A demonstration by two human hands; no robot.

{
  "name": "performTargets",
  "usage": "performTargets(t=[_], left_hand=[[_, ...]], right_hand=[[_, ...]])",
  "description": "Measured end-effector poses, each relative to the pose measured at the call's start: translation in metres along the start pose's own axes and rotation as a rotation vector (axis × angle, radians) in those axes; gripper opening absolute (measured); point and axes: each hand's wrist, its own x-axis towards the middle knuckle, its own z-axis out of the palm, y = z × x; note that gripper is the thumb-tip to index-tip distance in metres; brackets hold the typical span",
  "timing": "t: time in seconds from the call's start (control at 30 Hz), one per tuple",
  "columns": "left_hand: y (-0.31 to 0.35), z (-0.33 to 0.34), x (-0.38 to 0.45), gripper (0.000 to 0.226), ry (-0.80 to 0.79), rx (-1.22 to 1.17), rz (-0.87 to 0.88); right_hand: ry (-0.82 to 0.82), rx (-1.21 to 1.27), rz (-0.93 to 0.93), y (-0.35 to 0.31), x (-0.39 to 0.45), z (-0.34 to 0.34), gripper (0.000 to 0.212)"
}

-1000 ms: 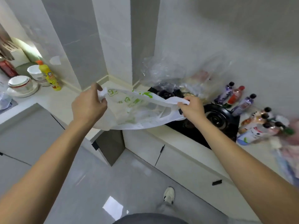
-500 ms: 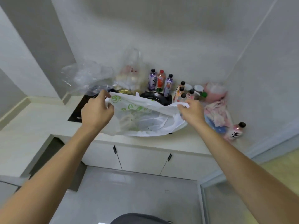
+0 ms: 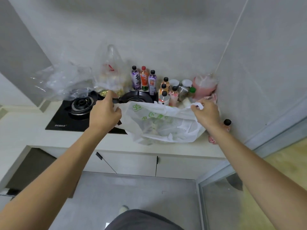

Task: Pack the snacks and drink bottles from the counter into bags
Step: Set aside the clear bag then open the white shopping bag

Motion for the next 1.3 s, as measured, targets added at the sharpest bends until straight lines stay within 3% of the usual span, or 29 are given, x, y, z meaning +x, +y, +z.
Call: performTargets(t=[0.17, 0.33, 0.67, 0.93, 1.03, 1.2, 1.3], left_hand=[[-0.001, 0.044, 0.018, 0.033, -0.036, -0.133, 0.19], [-0.007, 0.104, 0.041, 0.044, -0.127, -0.064, 0.256], [-0.031, 0.202, 0.078, 0.036, -0.379, -0.089, 0.426], [-0.04, 0.251, 0.093, 0.057, -0.598, 0.001, 0.594], [-0.037, 0.266, 0.095, 0.055, -0.634, -0.006, 0.598], [-0.036, 0.277, 0.094, 0.032, -0.666, 0.007, 0.573], [-0.036, 0.278, 0.091, 0.033, -0.665, 0.004, 0.537]], right_hand=[[-0.086, 0.016, 0.003, 0.017, 0.02, 0.013, 0.023], [-0.176, 0.04, -0.029, 0.039, 0.044, 0.038, 0.023], [-0.23, -0.064, -0.123, 0.057, 0.069, 0.087, 0.027], [-0.188, -0.351, -0.651, 0.069, 0.07, 0.124, 0.045], [-0.33, -0.353, -0.798, 0.079, 0.07, 0.141, 0.048], [-0.615, -0.383, -0.952, 0.102, 0.071, 0.15, 0.027], [-0.754, -0.355, -1.038, 0.115, 0.073, 0.15, 0.033]])
